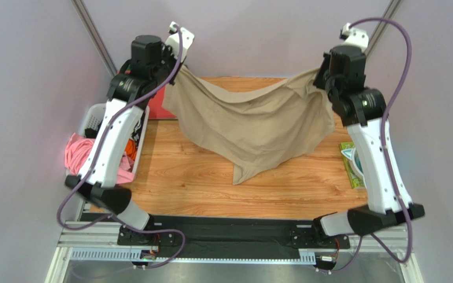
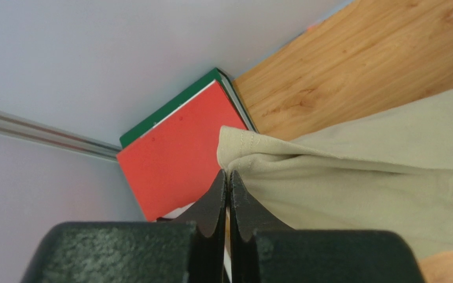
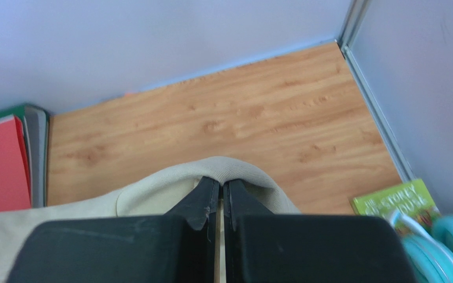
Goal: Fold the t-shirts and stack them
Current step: Move the tshirt to the center of the board
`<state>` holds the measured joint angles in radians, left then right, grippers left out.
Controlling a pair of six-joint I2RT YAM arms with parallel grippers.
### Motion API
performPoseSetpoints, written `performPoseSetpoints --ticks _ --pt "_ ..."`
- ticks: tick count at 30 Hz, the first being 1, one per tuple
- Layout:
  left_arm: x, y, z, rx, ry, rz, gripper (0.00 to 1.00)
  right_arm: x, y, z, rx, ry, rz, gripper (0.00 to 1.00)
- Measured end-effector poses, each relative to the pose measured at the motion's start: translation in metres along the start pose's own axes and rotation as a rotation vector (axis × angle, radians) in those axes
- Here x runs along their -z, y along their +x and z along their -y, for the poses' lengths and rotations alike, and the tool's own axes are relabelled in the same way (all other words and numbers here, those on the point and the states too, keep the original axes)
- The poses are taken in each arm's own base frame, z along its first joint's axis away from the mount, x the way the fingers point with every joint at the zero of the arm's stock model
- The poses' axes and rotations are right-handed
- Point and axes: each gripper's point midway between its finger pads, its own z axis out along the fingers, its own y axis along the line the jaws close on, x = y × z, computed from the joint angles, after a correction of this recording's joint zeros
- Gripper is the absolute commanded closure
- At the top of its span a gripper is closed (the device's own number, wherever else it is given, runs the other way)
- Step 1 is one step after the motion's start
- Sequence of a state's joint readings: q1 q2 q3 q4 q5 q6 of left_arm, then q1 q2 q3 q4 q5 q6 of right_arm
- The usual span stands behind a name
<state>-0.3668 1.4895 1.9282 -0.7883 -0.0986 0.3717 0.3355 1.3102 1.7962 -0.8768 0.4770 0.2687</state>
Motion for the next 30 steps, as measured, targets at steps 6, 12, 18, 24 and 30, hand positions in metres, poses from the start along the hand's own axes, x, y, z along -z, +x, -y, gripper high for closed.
performPoseSetpoints --ticks 6,12,18,24,30 --pt "-0.102 -0.036 -0.035 0.029 -0.088 0.045 1.0 -0.092 -0.067 -0.026 -0.12 -0.091 0.05 1.0" --pt "-0.133 -0.024 -0.055 0.052 -0.145 0.039 1.0 -0.107 -0.077 -0.036 -0.178 -0.181 0.049 1.0" --pt "-0.087 0.062 -0.012 0.054 -0.059 -0.101 1.0 -0.059 0.003 -0.031 -0.134 -0.193 -0.11 1.0" --pt "-0.032 0.096 0.019 0.055 0.029 -0.108 1.0 0.026 0.08 -0.027 -0.1 -0.239 -0.232 0.81" --pt "0.002 0.154 0.06 0.057 0.139 -0.181 0.17 0.073 0.186 -0.012 -0.041 -0.23 -0.484 0.0"
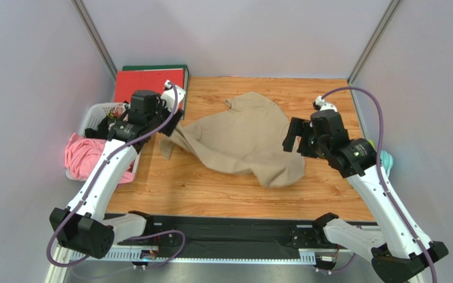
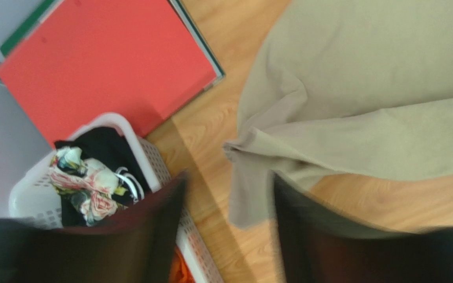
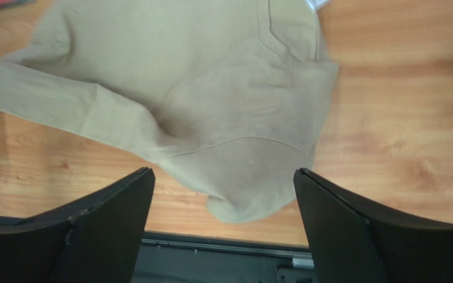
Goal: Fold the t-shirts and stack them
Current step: Move the tshirt to the center of the board, then flatten the tshirt out
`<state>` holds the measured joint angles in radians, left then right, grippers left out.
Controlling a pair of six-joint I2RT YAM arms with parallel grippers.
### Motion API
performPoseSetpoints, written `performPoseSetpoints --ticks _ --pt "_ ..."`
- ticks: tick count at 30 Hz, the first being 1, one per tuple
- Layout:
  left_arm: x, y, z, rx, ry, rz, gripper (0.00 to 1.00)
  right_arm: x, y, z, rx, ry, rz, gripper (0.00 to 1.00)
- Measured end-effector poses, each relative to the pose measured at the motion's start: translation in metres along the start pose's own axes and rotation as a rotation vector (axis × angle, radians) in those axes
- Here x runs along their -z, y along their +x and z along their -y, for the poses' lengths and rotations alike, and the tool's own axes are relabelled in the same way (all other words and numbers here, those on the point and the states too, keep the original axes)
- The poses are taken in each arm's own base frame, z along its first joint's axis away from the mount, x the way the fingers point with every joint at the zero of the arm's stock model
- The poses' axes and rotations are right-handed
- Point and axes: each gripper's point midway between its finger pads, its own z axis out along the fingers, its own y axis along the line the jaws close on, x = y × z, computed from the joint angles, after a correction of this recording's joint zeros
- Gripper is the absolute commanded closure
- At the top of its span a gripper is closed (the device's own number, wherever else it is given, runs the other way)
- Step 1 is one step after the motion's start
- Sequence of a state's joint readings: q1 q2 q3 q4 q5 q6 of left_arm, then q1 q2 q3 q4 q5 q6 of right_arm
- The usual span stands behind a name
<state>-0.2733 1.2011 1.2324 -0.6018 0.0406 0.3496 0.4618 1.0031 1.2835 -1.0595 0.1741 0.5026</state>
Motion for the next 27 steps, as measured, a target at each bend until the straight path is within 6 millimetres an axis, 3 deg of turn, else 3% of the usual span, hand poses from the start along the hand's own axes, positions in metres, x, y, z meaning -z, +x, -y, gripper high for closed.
performPoseSetpoints --ticks 2,5,7,10,12,15,17,21,24,27 --pt "-0.003 0.027 0.012 0.014 0.033 -0.06 0.02 -0.012 0.034 0.016 -0.003 0.061 -0.104 0.0" --pt "-0.006 0.057 0.025 0.042 0.08 -0.141 0.0 -0.015 0.05 0.026 0.0 0.104 -0.164 0.0" --pt "-0.004 0.06 0.029 0.058 0.098 -0.151 0.0 -0.017 0.048 0.026 0.003 0.117 -0.165 0.0" --pt "0.002 0.042 0.027 0.079 0.108 -0.113 0.0 -0.023 0.026 0.016 0.017 0.122 -0.141 0.03" --pt "0.005 0.02 0.021 0.09 0.098 -0.061 0.01 -0.041 0.002 0.001 0.032 0.117 -0.114 0.05" --pt "0.001 -0.008 0.007 0.107 0.063 0.007 0.03 -0.077 -0.025 -0.016 0.063 0.127 -0.09 0.1" --pt "-0.012 -0.018 -0.001 0.122 0.037 0.031 0.06 -0.109 -0.041 -0.026 0.083 0.139 -0.085 0.19" --pt "-0.048 -0.005 -0.001 0.164 0.037 -0.027 0.16 -0.173 -0.066 -0.024 0.078 0.183 -0.097 0.47" --pt "-0.07 0.018 0.007 0.19 0.059 -0.1 0.18 -0.21 -0.087 -0.004 0.022 0.22 -0.099 0.46" --pt "-0.075 0.041 0.017 0.201 0.075 -0.16 0.18 -0.233 -0.106 0.021 -0.028 0.259 -0.09 0.46"
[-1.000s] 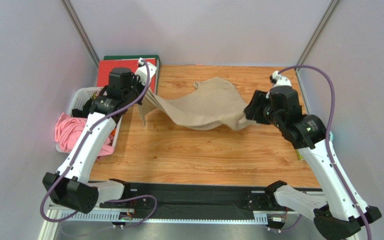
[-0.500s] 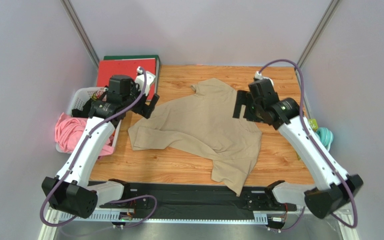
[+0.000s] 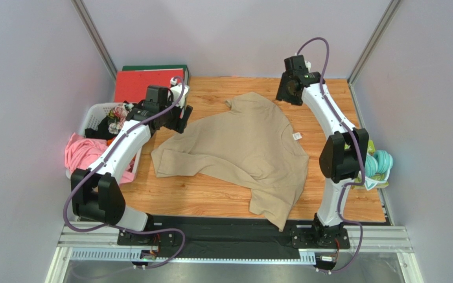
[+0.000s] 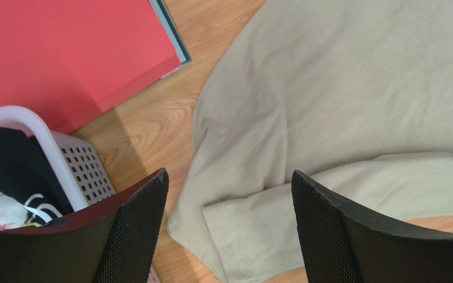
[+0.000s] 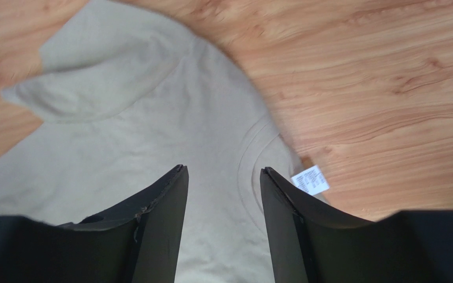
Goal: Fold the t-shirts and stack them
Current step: Flatten the tshirt out
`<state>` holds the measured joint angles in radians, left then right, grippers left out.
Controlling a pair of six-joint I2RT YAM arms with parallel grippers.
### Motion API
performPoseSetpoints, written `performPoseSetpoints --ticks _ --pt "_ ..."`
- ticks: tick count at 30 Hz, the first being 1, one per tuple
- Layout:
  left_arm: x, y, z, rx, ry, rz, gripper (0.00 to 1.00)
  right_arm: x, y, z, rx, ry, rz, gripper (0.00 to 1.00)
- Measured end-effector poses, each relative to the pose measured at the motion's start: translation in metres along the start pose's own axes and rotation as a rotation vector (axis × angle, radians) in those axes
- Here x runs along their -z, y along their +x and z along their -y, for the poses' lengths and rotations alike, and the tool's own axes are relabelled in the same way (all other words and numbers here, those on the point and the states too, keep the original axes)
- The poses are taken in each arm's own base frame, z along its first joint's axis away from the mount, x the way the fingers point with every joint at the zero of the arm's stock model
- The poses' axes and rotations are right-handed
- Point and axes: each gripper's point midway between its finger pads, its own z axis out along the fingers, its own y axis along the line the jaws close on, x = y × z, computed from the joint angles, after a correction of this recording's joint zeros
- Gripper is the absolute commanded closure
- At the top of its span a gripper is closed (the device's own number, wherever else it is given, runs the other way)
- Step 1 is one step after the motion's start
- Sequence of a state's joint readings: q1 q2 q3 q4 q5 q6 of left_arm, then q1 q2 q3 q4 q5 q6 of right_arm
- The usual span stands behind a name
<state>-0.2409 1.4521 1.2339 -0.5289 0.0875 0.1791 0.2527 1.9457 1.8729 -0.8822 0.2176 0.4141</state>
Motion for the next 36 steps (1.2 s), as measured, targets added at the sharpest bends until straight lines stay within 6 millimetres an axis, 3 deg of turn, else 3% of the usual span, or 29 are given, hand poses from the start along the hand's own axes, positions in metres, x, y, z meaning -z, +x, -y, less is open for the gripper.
performPoseSetpoints --ticks 3,7,10,16,20,28,32,34,35,36 --pt "-0.001 0.011 0.001 0.006 0.004 -0.023 0.18 -0.016 -0.013 0.016 -0.034 0.032 0.004 0.42" --pt "0.001 0.029 0.0 0.013 0.0 -0.05 0.18 -0.026 -0.005 0.018 -0.034 0.03 -0.03 0.42" --pt "0.0 0.039 0.001 0.014 0.002 -0.072 0.18 -0.039 0.012 0.017 -0.029 0.02 -0.086 0.42" --pt "-0.009 0.048 0.002 0.017 0.007 -0.106 0.18 -0.077 0.067 0.024 -0.017 0.049 -0.252 0.41" --pt "-0.022 0.053 -0.001 0.019 0.004 -0.144 0.18 -0.093 0.084 0.031 -0.021 0.065 -0.308 0.42" --pt "-0.052 0.049 -0.006 0.021 0.008 -0.184 0.22 -0.106 0.069 0.039 -0.059 0.065 -0.298 0.46" --pt "-0.075 0.049 -0.008 0.027 0.016 -0.218 0.24 -0.105 0.065 0.036 -0.068 0.046 -0.297 0.59" --pt "-0.08 0.05 -0.009 0.028 0.018 -0.227 0.24 -0.105 0.067 0.032 -0.076 0.032 -0.304 0.54" --pt "-0.083 0.051 -0.009 0.029 0.02 -0.232 0.25 -0.105 0.068 0.03 -0.077 0.027 -0.308 0.42" --pt "-0.084 0.052 -0.008 0.029 0.022 -0.237 0.25 -0.106 0.069 0.029 -0.075 0.026 -0.312 0.38"
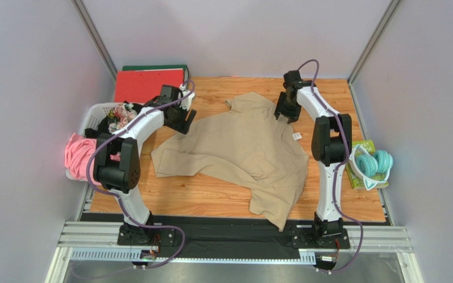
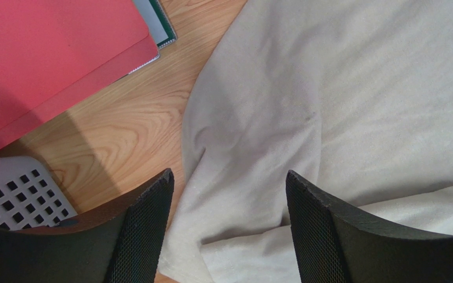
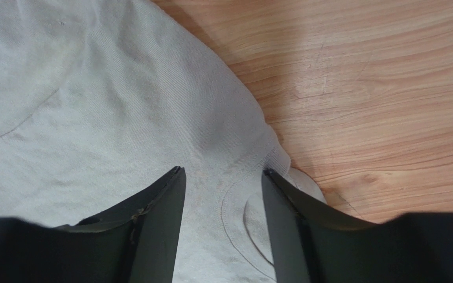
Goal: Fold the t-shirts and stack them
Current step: Flatten the tshirt out
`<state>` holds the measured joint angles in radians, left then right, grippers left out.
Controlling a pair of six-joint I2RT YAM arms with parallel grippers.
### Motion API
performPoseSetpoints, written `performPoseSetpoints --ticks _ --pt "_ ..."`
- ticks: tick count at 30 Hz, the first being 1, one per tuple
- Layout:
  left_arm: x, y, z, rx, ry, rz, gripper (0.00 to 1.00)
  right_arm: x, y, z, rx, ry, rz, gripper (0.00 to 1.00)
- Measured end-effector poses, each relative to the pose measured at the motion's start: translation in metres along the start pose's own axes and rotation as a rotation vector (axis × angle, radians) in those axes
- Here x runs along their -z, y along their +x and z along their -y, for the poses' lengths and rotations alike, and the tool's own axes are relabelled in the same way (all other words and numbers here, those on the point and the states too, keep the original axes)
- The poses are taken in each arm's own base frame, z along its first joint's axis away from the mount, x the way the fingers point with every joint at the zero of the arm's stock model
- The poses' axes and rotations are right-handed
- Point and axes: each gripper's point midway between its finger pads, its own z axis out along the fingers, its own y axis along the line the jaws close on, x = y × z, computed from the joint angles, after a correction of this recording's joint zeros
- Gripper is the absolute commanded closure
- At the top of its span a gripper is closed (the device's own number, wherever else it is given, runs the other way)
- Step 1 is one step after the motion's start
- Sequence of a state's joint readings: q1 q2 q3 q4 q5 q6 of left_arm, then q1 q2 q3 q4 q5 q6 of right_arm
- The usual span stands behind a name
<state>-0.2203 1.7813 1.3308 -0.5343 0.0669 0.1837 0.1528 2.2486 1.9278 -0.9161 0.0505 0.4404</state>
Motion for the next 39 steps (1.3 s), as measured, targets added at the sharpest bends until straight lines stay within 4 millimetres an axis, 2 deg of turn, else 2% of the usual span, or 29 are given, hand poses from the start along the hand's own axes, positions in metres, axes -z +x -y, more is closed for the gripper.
performPoseSetpoints --ticks 6,13,16,19,20,22,23,28,29,32,39 --pt "-0.002 0.002 0.001 0.0 0.005 -0.009 0.26 -0.004 0.003 0.001 0.007 0.016 -0.008 0.38" --pt "-0.004 0.011 0.001 -0.006 0.003 -0.033 0.35 -0.011 -0.004 0.008 -0.009 0.029 -0.004 0.43" --pt "-0.008 0.035 0.003 -0.018 0.001 -0.084 0.34 -0.014 -0.006 0.014 -0.017 0.037 -0.005 0.43" --pt "-0.005 0.07 0.009 -0.029 0.011 -0.157 0.34 -0.018 -0.006 0.017 -0.021 0.045 -0.009 0.51" --pt "-0.003 0.08 0.01 -0.03 0.015 -0.177 0.35 -0.019 -0.006 0.018 -0.022 0.048 -0.013 0.57" --pt "0.003 0.091 0.007 -0.025 0.015 -0.199 0.36 -0.022 -0.005 0.019 -0.023 0.051 -0.017 0.62" --pt "0.004 0.093 0.005 -0.022 0.01 -0.2 0.38 -0.024 -0.005 0.019 -0.023 0.052 -0.019 0.67" --pt "0.007 0.091 -0.004 -0.012 -0.008 -0.186 0.39 -0.027 -0.004 0.019 -0.023 0.051 -0.025 0.76" --pt "0.007 0.091 -0.004 -0.012 -0.008 -0.186 0.39 -0.028 -0.004 0.019 -0.023 0.05 -0.026 0.85" --pt "0.007 0.09 -0.005 -0.012 -0.009 -0.183 0.39 -0.028 -0.003 0.018 -0.024 0.043 -0.029 1.0" --pt "0.006 0.088 -0.006 -0.012 -0.014 -0.173 0.39 -0.027 -0.004 0.017 -0.026 0.041 -0.027 1.0"
